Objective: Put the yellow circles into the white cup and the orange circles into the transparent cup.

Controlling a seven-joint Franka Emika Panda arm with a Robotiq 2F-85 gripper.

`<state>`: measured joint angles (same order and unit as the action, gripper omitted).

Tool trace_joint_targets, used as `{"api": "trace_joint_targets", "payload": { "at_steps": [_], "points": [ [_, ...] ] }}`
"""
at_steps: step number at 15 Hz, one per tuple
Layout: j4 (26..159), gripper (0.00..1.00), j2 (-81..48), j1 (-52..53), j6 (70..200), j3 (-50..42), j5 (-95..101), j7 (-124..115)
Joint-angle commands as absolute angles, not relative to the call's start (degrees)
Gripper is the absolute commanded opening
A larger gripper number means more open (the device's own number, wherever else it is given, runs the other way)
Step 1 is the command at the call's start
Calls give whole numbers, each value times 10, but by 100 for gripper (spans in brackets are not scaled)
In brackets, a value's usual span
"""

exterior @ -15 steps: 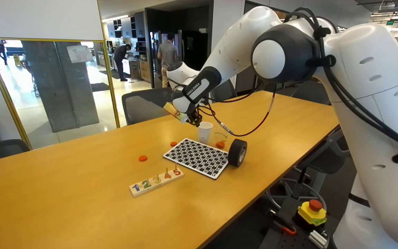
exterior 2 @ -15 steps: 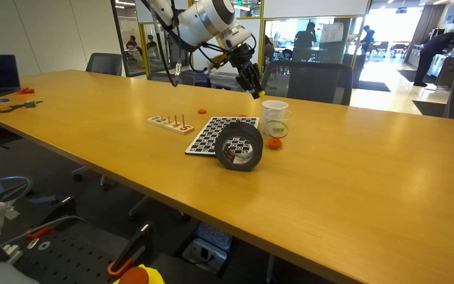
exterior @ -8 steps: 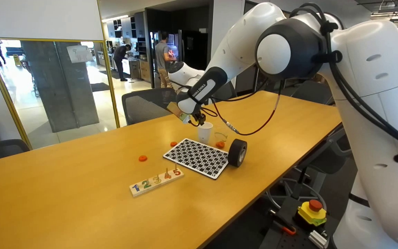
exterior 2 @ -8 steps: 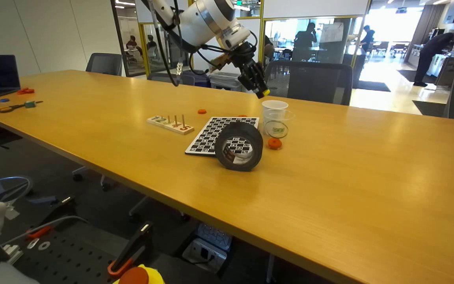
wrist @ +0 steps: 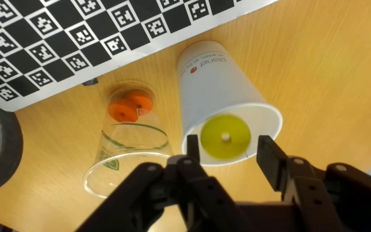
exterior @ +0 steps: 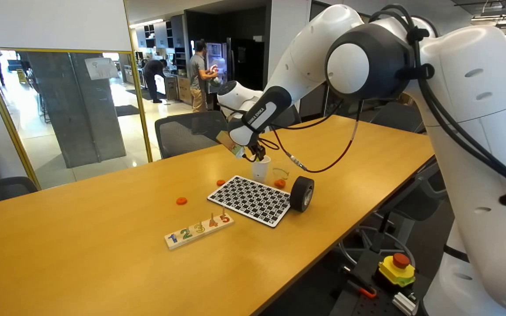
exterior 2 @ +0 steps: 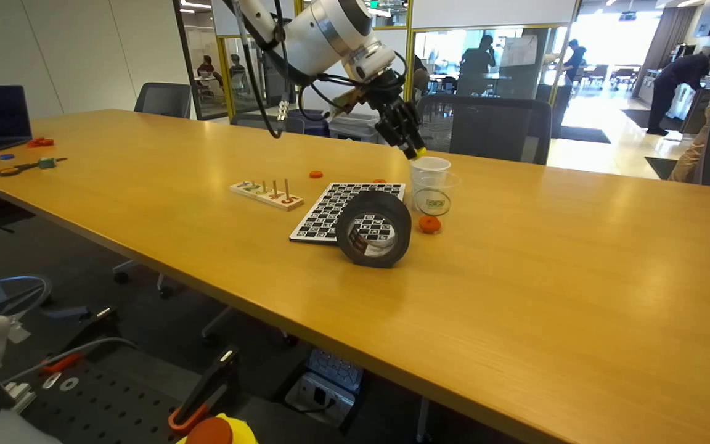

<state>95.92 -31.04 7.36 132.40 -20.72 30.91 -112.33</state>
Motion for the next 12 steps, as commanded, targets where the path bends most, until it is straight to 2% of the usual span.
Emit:
{"api": "trace_joint_targets", "payload": {
  "at_steps": [1,3,12],
  "points": [
    [963,83,-300,65,1318,-197,320,-1139],
    [964,99,-298,59,1324,-187,309,-1124],
    [918,100,-314,32,1381,-100,205,-997]
  ]
}}
